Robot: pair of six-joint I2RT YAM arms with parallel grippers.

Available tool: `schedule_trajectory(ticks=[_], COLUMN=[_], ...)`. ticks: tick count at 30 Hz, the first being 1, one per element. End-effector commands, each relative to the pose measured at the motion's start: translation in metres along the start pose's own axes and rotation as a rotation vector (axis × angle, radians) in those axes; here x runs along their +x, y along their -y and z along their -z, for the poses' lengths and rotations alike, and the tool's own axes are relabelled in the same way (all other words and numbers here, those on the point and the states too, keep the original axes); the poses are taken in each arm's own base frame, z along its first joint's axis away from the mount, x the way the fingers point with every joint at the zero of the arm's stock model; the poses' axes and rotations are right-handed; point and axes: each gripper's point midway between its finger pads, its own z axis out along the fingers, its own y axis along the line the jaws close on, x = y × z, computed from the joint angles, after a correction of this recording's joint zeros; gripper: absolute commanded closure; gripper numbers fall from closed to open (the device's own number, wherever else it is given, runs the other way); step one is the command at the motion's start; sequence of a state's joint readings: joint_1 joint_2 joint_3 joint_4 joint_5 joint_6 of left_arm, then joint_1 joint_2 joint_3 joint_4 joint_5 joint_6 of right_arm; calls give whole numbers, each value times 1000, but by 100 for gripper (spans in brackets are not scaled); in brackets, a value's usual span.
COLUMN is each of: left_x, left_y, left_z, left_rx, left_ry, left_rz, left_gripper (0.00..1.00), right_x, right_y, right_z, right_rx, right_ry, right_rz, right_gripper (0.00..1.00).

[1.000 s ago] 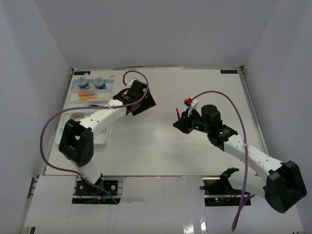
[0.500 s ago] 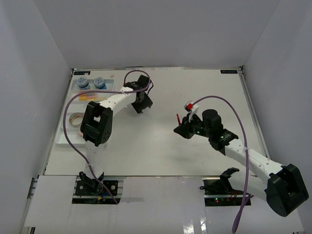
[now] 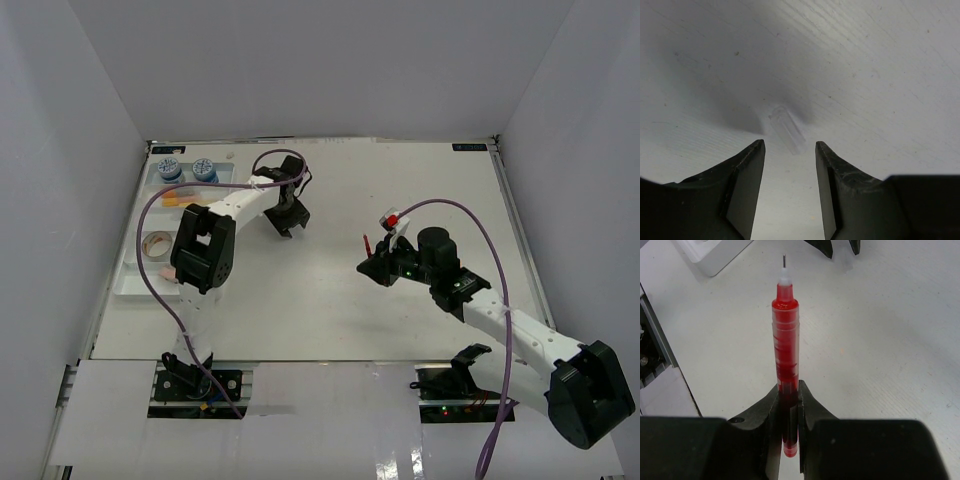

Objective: Sort the stationery into containers
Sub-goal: Close the pen cap on the pen.

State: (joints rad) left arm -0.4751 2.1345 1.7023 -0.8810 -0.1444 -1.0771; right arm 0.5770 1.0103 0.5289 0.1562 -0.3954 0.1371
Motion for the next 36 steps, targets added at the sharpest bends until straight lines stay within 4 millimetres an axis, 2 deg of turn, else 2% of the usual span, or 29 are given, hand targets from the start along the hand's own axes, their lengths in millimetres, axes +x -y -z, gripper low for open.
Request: schedule_trajectory(ticks=[1,9,14,17,20,24,25,27,28,29,31,32,36], left_x=[-1,2,5,2,-4,-15,-22,-25,-31,-33,-32,-34,-28], left_y=[4,1,-5,-5,-3,7,15,21,31,34,45,47,56], left_z=[-5,-13,-12,-4,10,39,56,73,96,107,127,147,190], left_rx=[-7,-33,-40,-26,1,88,143,200,278,310,382,419,514], left_ry=[-19,-34,-37,-24,6,58,87,115,156,177,215,248,329], left_rz=[34,37,36,31,21,-8,-22,-42,-59,-71,-101,-119,-178], left_gripper=[45,53,70,78,83,90,91,94,95,96,99,99,100], right_x=[-16,-17,-18,-18,-20,-30,-32,-35,-41,-41,-50,-49,-57], right_y=[-3,-3,-4,-5,-7,-17,-21,-25,-29,-30,-39,-41,-56], right_z=[2,3,3,3,3,2,1,-1,-3,-6,-11,-16,-31], right_rx=[-13,-12,-14,-20,-36,-86,-102,-117,-133,-137,-162,-166,-195], right_ry=[58,62,66,60,50,52,49,47,54,46,51,39,31], right_rz=[42,45,47,50,52,52,51,46,53,46,51,46,39], right_gripper=[92,92,92,92,92,92,92,92,92,92,92,92,92])
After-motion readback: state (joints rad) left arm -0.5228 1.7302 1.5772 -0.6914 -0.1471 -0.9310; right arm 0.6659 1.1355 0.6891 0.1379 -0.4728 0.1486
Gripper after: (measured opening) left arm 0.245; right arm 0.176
